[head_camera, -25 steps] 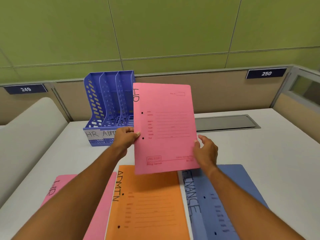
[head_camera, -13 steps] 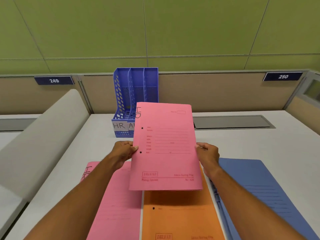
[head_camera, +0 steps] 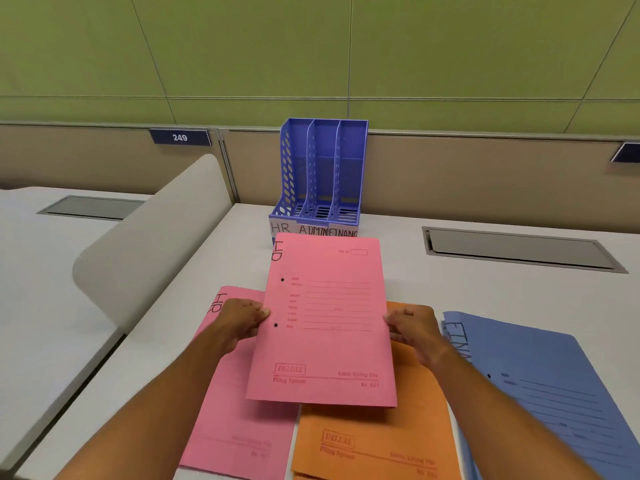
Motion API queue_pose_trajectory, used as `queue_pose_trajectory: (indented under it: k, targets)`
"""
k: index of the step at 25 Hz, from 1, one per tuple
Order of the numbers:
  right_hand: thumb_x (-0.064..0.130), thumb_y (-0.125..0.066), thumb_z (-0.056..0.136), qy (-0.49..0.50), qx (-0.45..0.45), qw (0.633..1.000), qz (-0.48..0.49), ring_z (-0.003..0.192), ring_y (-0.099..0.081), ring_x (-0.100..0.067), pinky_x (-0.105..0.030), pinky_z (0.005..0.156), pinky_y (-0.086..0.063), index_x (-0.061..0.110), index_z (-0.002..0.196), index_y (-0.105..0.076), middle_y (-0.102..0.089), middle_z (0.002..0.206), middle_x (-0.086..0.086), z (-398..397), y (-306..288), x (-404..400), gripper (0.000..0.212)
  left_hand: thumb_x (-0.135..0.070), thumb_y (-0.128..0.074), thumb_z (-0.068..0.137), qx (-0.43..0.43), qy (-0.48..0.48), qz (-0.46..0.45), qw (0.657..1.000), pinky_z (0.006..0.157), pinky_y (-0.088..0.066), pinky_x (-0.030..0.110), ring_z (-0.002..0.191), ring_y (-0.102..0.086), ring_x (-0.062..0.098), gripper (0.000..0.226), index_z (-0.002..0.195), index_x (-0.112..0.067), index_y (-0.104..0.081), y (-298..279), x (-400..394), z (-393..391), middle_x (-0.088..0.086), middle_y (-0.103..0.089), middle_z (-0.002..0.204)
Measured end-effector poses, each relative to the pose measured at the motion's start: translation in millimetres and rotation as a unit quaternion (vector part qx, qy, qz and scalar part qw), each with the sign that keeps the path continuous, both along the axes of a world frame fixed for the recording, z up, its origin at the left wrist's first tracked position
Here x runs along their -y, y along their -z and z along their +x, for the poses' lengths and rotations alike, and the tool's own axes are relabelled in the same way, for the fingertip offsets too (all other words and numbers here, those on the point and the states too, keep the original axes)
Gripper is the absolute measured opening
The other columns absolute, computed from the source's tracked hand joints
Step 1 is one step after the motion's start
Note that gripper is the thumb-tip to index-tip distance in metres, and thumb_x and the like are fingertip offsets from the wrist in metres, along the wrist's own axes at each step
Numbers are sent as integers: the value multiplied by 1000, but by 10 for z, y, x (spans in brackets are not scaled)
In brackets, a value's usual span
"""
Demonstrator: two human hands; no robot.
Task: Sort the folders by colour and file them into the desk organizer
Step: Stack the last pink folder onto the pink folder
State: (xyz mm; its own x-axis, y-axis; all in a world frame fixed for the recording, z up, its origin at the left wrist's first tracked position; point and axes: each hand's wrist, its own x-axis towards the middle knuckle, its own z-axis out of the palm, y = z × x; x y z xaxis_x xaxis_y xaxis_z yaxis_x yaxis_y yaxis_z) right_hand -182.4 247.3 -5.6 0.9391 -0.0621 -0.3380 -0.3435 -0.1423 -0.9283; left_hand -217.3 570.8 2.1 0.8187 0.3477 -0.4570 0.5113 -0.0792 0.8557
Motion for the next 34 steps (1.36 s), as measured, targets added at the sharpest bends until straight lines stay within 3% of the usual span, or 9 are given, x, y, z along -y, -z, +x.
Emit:
queue_pose_trajectory:
  k: [3, 5, 10, 15, 20, 25, 28, 31, 34]
  targets:
    - [-3, -65, 81, -22, -16, 1000, -5, 67, -65, -24, -32, 59, -57, -1, 71, -64, -69, 83, -22, -79, 35, -162, 11, 0, -69, 84, -20, -26, 21, 999, 44, -49, 18, 47, -53, 10, 18, 70, -7, -60, 43, -140, -166, 4, -55, 59]
    - [-2, -67, 81, -30, -25, 999, -24, 64, -64, -22, -31, 59, -56, 2, 69, -64, -69, 81, -20, -137, 49, -289, 13, 2, -69, 83, -26, -36, 22, 999, 44, -50, 18, 50, -53, 12, 15, 73, -6, -61, 65, -269, -249, 6, -55, 61]
    - [-5, -66, 79, -29, -39, 998, -33, 65, -65, -23, -32, 58, -56, 0, 70, -64, -68, 77, -18, -262, 53, -678, 10, 2, -70, 82, -36, -17, 26, 999, 49, -52, 20, 53, -52, 15, 10, 79, -5, -62, 131, -678, -371, 9, -54, 67]
    - [-9, -65, 77, 1, -67, 996, -62, 66, -65, -25, -34, 59, -58, -13, 82, -66, -65, 75, -18, -445, 81, -1162, 7, 3, -71, 80, -55, 12, 36, 998, 50, -54, 24, 56, -59, 18, 7, 79, 0, -65, 206, -1150, -425, 11, -61, 67]
    - [-13, -61, 72, 32, -102, 989, -98, 61, -69, -26, -27, 48, -52, -3, 73, -63, -68, 77, -15, -618, 111, -1572, 10, 2, -71, 80, -76, 64, 66, 993, 76, -58, 39, 73, -63, 28, 15, 70, -1, -60, 279, -1479, -469, 16, -63, 76]
    - [-15, -64, 70, 54, -127, 978, -155, 62, -71, -30, -36, 50, -59, -8, 91, -64, -69, 79, -20, -741, 135, -1764, 21, 4, -71, 79, -101, 129, 76, 984, 68, -61, 38, 72, -72, 30, 14, 69, 2, -61, 281, -1684, -490, 16, -70, 71]
    - [-16, -64, 71, 57, -135, 970, -196, 57, -69, -32, -44, 56, -61, -9, 85, -64, -67, 72, -20, -798, 158, -1817, 16, 1, -73, 79, -129, 170, 84, 973, 51, -55, 26, 53, -68, 18, 17, 67, -1, -60, 272, -1735, -516, 7, -68, 56]
    - [-16, -64, 71, 61, -135, 962, -231, 58, -69, -34, -47, 58, -61, -11, 82, -65, -68, 73, -22, -856, 190, -1863, 12, -1, -74, 78, -143, 192, 97, 966, 57, -59, 30, 61, -71, 24, 11, 75, 2, -64, 281, -1761, -523, 14, -73, 68]
    - [-14, -63, 69, 51, -132, 956, -256, 56, -65, -31, -40, 55, -60, -10, 86, -65, -68, 76, -22, -883, 194, -1905, 18, -5, -77, 75, -140, 207, 131, 959, 66, -62, 38, 71, -73, 29, 14, 76, 3, -66, 276, -1774, -534, 20, -74, 78]
